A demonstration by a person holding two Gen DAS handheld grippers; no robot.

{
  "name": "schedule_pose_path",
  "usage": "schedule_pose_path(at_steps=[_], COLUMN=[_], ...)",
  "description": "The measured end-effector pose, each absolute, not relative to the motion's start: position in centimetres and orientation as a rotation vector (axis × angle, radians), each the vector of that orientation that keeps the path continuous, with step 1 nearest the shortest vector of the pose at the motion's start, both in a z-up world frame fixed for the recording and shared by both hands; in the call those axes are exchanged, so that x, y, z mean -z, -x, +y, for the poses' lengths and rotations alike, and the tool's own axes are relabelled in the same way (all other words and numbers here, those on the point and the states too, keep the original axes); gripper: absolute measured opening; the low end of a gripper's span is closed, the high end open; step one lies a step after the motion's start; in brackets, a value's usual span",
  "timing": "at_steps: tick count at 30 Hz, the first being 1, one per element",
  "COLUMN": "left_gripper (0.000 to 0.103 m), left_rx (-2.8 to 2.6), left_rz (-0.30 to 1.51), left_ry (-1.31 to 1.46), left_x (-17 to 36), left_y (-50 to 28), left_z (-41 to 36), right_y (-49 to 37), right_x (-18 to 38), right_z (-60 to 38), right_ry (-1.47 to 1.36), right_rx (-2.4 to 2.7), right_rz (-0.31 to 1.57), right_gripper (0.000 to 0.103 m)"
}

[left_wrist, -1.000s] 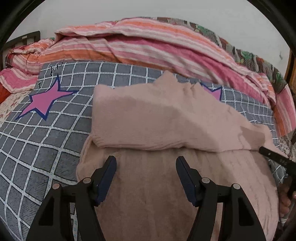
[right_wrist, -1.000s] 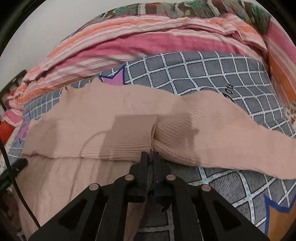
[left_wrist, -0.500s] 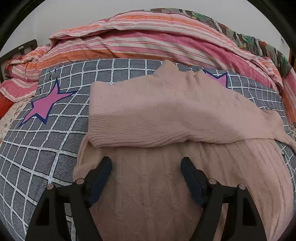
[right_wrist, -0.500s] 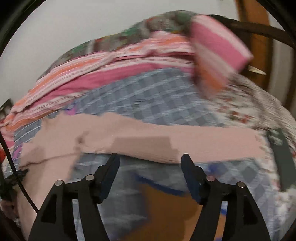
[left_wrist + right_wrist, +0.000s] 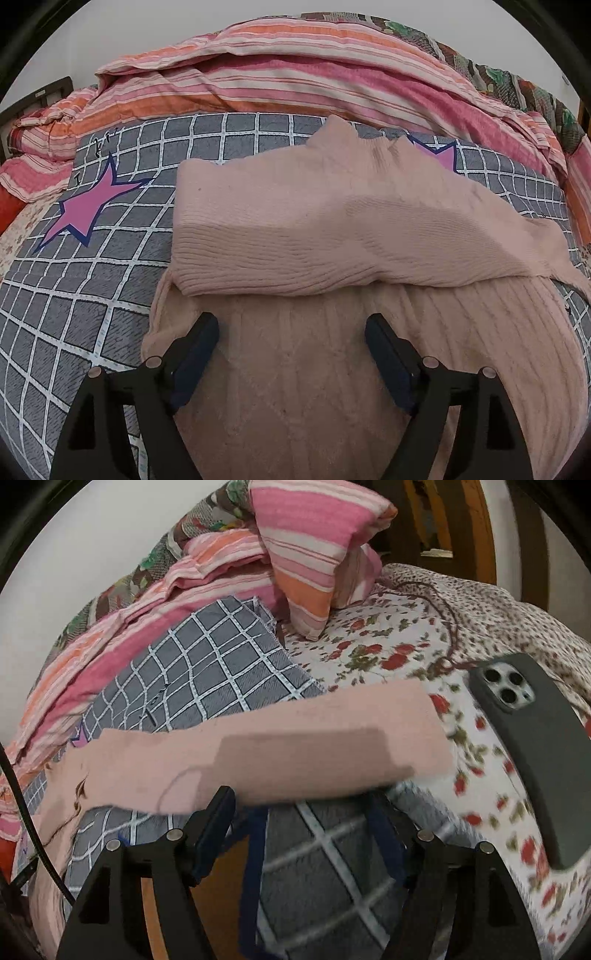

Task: Fold small clothes
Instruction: 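Grasp the other sleeve cuff with the right tool and lift it, then fold the held sleeve across the sweater body and release with the right tool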

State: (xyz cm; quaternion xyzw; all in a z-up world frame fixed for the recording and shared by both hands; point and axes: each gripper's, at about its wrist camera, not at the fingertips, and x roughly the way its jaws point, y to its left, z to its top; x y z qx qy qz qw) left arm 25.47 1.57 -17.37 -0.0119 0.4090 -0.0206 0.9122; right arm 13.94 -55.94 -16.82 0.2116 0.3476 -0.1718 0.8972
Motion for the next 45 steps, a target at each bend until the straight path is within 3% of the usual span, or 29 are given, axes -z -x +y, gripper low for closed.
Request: schedule_pose_path(at_steps=[2,4,5,7,8,18,28,33,37,43,44,45], left_gripper=[0.082,0.082,0.082,0.082,0.082,0.082,0.082,0.082,0.082,0.082,0.082,0.082], left_rx=[0.046,0.049,0.05,0.049,0.051,0.105,-0.033,-0.06,-0.06,-0.036,-0.041,-0.04], left_rz=[0.845,0.843,0.841,0.836,0.833,0.773,0.692,0.711,0.727,0.727,0.727,0.728], left_ry=[0.029,0.033,0.035,0.035,0.036,0.209,0.315,0.356,0.349,0.318,0.301,0.288], left_x=[17.4,17.4,17.3,17.3,17.2,15.8,15.2,16.2,16.8,16.7,16.7,16.7], left_y=[-25.6,-25.5,-25.5,-25.4,-25.3,-23.2,-21.6,-21.8,-21.6,-21.6,-21.6,-21.7], left_z=[1.6,1.6,1.6,1.6,1.7,5.2,14.1,17.3,17.7,16.5,16.0,15.7], right_y=[-14.6,-15.2,-15.4,-16.1,-16.3,-18.1,-24.3,-28.2,-30.5,-32.2,-32.4,-32.7], right_x=[16.8,16.6,16.5,16.1,15.7,6.5,1.0,3.0,7.8,14.1,14.6,14.9], right_z=[-56.8,-57.2,-57.2,-56.7,-56.3,-43.8,-22.8,-11.5,-4.1,-0.7,-0.6,-0.6], right_ry=[-0.461,-0.442,-0.419,-0.355,-0.325,0.012,0.184,0.206,0.241,0.216,0.196,0.18], right_rx=[0.355,0.392,0.403,0.426,0.436,0.447,0.157,-0.058,-0.195,-0.267,-0.284,-0.307], right_rz=[0.717,0.719,0.724,0.728,0.723,0.534,0.449,0.484,0.579,0.723,0.742,0.765], right_gripper=[0.069,0.042,0.021,0.007,0.006,0.006,0.006,0.006,0.006,0.007,0.01,0.026])
